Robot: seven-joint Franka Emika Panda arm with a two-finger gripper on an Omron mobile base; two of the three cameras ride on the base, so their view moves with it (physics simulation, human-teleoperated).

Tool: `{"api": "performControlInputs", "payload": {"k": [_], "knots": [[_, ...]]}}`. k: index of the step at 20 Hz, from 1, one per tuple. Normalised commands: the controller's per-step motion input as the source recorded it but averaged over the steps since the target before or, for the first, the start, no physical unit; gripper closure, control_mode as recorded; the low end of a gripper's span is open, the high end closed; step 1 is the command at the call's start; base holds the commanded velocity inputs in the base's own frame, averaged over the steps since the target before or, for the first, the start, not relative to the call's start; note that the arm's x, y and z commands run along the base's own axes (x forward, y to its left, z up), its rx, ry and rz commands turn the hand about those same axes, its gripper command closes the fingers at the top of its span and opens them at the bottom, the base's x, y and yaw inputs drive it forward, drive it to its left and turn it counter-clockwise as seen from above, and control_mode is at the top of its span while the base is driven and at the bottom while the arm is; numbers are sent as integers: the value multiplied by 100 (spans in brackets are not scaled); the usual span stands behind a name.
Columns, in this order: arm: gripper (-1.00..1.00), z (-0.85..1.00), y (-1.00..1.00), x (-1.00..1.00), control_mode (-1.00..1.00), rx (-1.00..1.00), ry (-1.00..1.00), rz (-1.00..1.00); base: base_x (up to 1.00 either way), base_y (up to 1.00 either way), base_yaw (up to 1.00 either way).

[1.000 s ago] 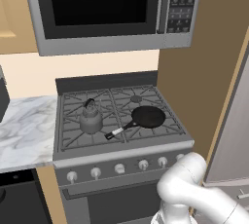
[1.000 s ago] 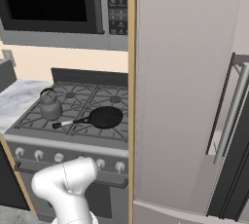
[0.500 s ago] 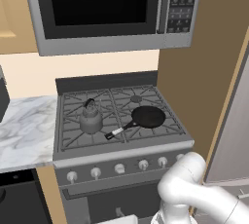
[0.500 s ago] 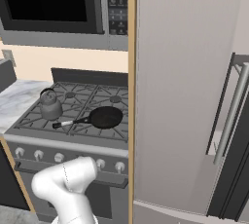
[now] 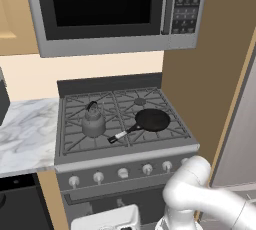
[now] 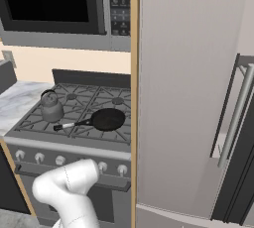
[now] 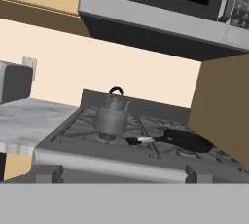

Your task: Pick the kettle from the counter and place it on a stove burner. Then turn the burner on.

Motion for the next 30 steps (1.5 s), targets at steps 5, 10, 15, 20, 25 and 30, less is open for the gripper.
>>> {"api": "performControlInputs", "payload": {"k": [5, 10, 15, 20, 25, 30], "knots": [[-100, -6, 0, 32, -100, 0, 0, 0, 0, 0, 0], [-100, -16, -4, 28, -100, 0, 0, 0, 0, 0, 0], [-100, -24, -1, 25, -100, 1, -2, 0, 0, 0, 0], [-100, -17, 0, 24, -100, 0, -2, 0, 0, 0, 0], [-100, -18, 0, 22, -100, 0, -1, 0, 0, 0, 0], [-100, -24, 0, 21, -100, 0, -1, 0, 0, 0, 0]]}}
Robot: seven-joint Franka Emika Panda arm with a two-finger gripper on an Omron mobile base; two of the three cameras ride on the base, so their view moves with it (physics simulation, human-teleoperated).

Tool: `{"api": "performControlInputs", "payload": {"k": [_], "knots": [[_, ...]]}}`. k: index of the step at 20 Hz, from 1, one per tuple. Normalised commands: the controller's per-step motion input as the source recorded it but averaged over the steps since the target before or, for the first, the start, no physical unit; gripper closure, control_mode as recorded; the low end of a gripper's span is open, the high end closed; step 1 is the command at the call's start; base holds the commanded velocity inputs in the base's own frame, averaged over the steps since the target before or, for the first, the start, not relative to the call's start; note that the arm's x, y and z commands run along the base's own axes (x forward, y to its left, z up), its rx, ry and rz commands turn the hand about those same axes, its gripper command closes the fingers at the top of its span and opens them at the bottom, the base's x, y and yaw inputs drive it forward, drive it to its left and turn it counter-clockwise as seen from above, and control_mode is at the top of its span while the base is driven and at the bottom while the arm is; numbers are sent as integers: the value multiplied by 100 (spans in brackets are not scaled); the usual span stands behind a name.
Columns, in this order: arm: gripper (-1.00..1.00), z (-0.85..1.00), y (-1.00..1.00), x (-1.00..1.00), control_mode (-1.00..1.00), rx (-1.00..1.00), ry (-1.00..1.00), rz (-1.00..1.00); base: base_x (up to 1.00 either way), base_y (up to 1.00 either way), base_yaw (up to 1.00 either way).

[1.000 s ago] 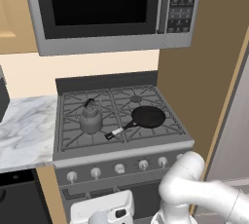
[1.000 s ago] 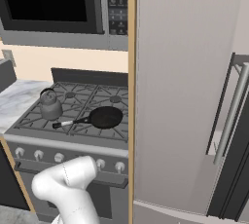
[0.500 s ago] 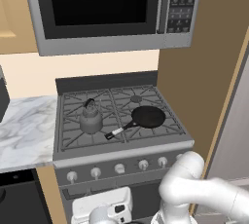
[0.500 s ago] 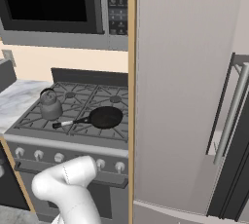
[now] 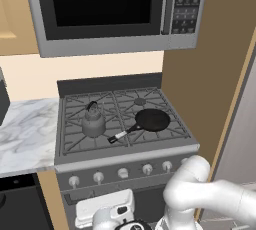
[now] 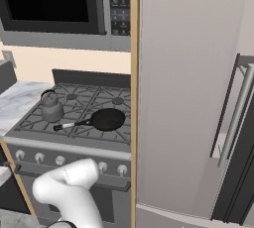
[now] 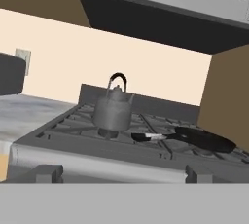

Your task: Pick the kettle from the counter and place it on a stove burner. Then turn the burner on.

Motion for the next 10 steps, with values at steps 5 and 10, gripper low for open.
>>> {"api": "performControlInputs", "payload": {"k": [5, 10], "knots": [[-100, -32, 0, 23, -100, 0, 0, 0, 0, 0, 0], [-100, -28, 6, 25, -100, 0, 0, 0, 0, 0, 0]]}}
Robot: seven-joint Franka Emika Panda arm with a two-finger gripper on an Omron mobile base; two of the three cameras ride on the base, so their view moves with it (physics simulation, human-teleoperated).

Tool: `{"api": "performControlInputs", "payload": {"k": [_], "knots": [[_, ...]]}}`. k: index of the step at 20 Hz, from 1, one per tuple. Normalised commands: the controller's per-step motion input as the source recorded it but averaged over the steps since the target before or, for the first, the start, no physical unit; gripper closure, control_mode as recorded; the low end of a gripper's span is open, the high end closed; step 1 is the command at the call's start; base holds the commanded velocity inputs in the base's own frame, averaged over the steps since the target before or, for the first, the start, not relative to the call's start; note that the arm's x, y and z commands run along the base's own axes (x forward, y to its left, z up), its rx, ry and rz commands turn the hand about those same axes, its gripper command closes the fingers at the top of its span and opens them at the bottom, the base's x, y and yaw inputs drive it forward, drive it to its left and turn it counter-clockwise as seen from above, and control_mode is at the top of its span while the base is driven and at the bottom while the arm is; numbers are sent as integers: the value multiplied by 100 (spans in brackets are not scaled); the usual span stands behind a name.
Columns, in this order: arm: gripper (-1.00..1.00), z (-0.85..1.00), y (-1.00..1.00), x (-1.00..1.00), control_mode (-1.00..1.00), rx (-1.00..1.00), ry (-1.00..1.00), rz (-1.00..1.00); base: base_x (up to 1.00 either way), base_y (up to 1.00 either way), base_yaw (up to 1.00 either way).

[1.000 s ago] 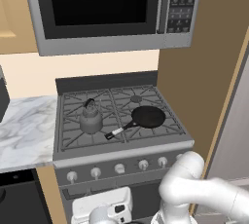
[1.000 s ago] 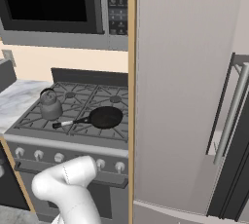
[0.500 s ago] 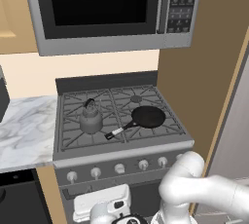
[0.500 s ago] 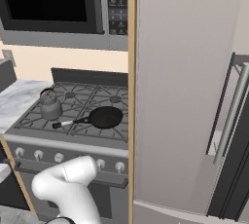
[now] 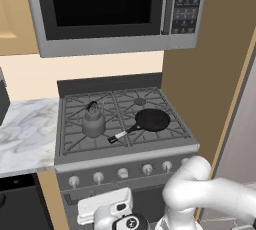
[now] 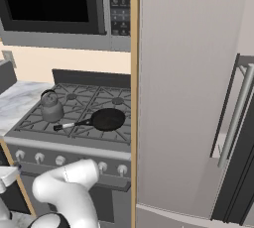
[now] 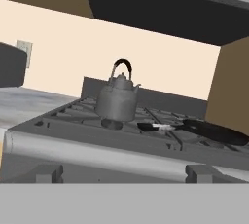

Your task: Pick the kettle from the counter and place it on a stove burner. Then turn the burner on.

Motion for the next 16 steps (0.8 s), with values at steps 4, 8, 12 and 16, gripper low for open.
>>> {"api": "performControlInputs", "payload": {"k": [4, 8, 12, 16], "knots": [[-100, -14, 22, 30, -100, 0, 0, -1, 0, 0, 0], [-100, -19, 23, 25, -100, 0, 0, -1, 0, 0, 0], [-100, -24, 36, 10, -100, 1, 0, 0, 0, 0, 0], [-100, -38, 41, 1, -100, 2, 0, 0, 0, 0, 0]]}}
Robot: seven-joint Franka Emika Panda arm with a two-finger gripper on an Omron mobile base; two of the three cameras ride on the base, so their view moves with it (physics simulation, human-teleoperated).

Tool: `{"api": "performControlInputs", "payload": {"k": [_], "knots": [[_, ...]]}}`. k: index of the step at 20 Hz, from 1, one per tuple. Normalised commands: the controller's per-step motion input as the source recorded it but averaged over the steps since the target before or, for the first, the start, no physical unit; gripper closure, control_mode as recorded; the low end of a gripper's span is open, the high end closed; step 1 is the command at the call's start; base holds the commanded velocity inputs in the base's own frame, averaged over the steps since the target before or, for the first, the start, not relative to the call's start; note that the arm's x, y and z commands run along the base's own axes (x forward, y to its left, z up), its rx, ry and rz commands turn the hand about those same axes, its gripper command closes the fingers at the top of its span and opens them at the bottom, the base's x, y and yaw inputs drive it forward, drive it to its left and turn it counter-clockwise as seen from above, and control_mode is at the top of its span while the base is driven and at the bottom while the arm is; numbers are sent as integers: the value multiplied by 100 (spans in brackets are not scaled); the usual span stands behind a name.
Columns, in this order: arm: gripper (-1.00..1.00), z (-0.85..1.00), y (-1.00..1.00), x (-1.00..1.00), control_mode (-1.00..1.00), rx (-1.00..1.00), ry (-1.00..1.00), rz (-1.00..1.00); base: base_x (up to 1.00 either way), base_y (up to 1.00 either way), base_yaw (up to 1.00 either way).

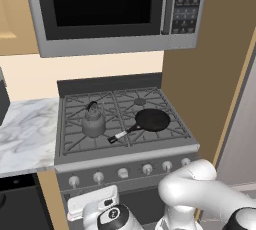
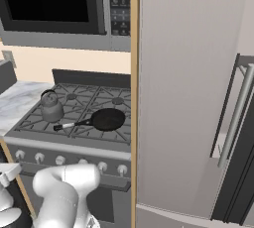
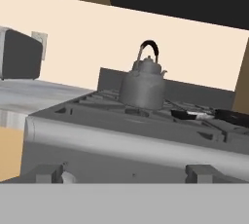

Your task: Pick the kettle from the counter and place it on a stove burner. Then turn the burner on.

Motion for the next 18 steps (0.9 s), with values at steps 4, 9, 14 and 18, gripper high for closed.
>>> {"api": "performControlInputs", "payload": {"k": [4, 9, 14, 18], "knots": [[-100, -30, 28, 1, -100, 1, 0, 0, 0, 0, 0], [-100, 0, 0, 0, -100, 0, 0, 0, 0, 0, 0], [-100, 0, 0, 10, -100, 0, 0, 0, 0, 0, 0], [-100, 0, 0, 18, -100, 0, 0, 0, 0, 0, 0]]}}
